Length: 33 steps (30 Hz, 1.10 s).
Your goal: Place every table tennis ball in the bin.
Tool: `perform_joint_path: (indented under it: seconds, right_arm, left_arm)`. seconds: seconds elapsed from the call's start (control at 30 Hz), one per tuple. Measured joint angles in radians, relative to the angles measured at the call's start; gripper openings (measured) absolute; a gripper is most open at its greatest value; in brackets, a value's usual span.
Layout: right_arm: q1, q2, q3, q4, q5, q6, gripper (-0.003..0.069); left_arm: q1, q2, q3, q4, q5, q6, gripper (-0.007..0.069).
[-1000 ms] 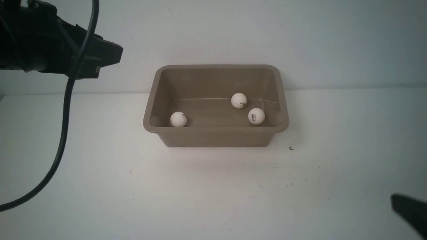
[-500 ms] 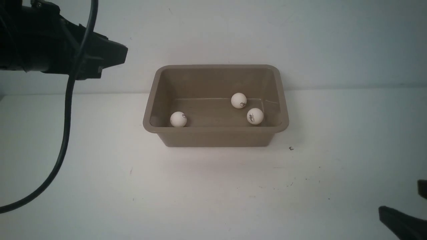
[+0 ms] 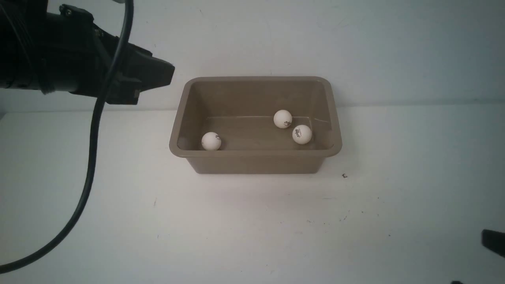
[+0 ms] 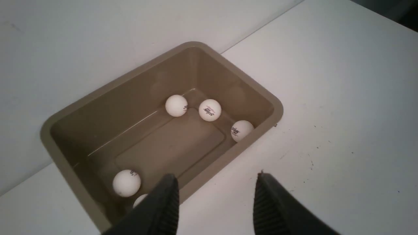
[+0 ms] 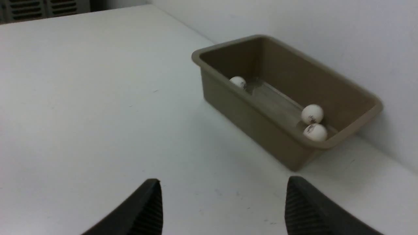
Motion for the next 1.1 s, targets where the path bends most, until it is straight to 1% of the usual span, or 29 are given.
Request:
perform_joint_path:
  seconds: [0.03,0.13,0.2,0.23,0.27,0.3,0.37,0.43,0.5,0.57,0.67,0.77,0.8,0.83,0.9,1.0,1.1]
  right_arm:
    - [0.0,-0.029,0.0,-0.04,-0.008,0.028,0.0461]
    - [0.0,-0.102,0.0,-0.178,-0.025,0.167,0.0461]
    - [0.0,-0.133,0.0,-0.352,-0.023,0.312,0.0459]
    - [0.0,-0.137,0.0,-0.385,-0.022,0.343,0.0459]
    - [0.0,-0.144,0.0,-0.485,-0.012,0.442,0.0455]
    - [0.0,-0.147,0.0,-0.55,-0.003,0.513,0.0452]
    - [0.0,-0.149,0.0,-0.696,0.031,0.7,0.0447]
    - [0.0,-0.149,0.0,-0.779,0.073,0.877,0.0442]
    - [0.001,-0.149,0.002,-0.828,0.104,1.001,0.0441]
    - [0.001,-0.149,0.014,-0.846,0.11,1.059,0.0434]
    - [0.001,-0.149,0.039,-0.847,0.099,1.073,0.0409]
    - [0.003,-0.149,0.098,-0.843,0.052,1.066,0.0351]
    - [0.003,-0.149,0.102,-0.841,0.049,1.065,0.0347]
    - [0.004,-0.149,0.136,-0.836,0.018,1.062,0.0309]
    - [0.004,-0.149,0.15,-0.836,0.003,1.058,0.0288]
    - [0.004,-0.149,0.16,-0.836,-0.064,1.05,0.0215]
    - [0.004,-0.149,0.16,-0.836,-0.073,1.05,0.0185]
  left_arm:
    - [-0.002,0.0,0.0,0.0,0.0,0.003,0.0289]
    - [-0.004,0.0,0.0,-0.001,0.0,0.005,0.0289]
    - [-0.004,0.0,0.0,-0.001,0.002,0.005,0.0289]
    - [-0.004,0.0,0.0,-0.001,0.003,0.005,0.0289]
    - [-0.004,0.0,0.0,-0.001,0.004,0.005,0.0289]
    - [-0.005,0.0,0.0,-0.001,0.005,0.005,0.0289]
    - [-0.005,0.0,0.0,-0.001,0.008,0.005,0.0289]
    - [-0.005,0.0,0.0,-0.002,0.008,0.005,0.0289]
    - [-0.005,0.0,0.0,-0.002,0.008,0.005,0.0289]
    - [-0.005,0.0,0.0,-0.004,0.008,0.005,0.0289]
    - [-0.005,0.0,0.0,-0.011,0.008,0.013,0.0289]
    - [-0.005,0.0,0.0,-0.015,0.008,0.021,0.0289]
    - [-0.005,0.0,0.0,-0.015,0.008,0.021,0.0289]
    - [-0.005,0.0,0.0,-0.015,0.008,0.023,0.0289]
    - [-0.005,0.0,0.0,-0.016,0.008,0.023,0.0289]
    - [-0.005,0.0,0.0,-0.017,0.008,0.023,0.0289]
    - [-0.005,0.0,0.0,-0.018,0.011,0.023,0.0289]
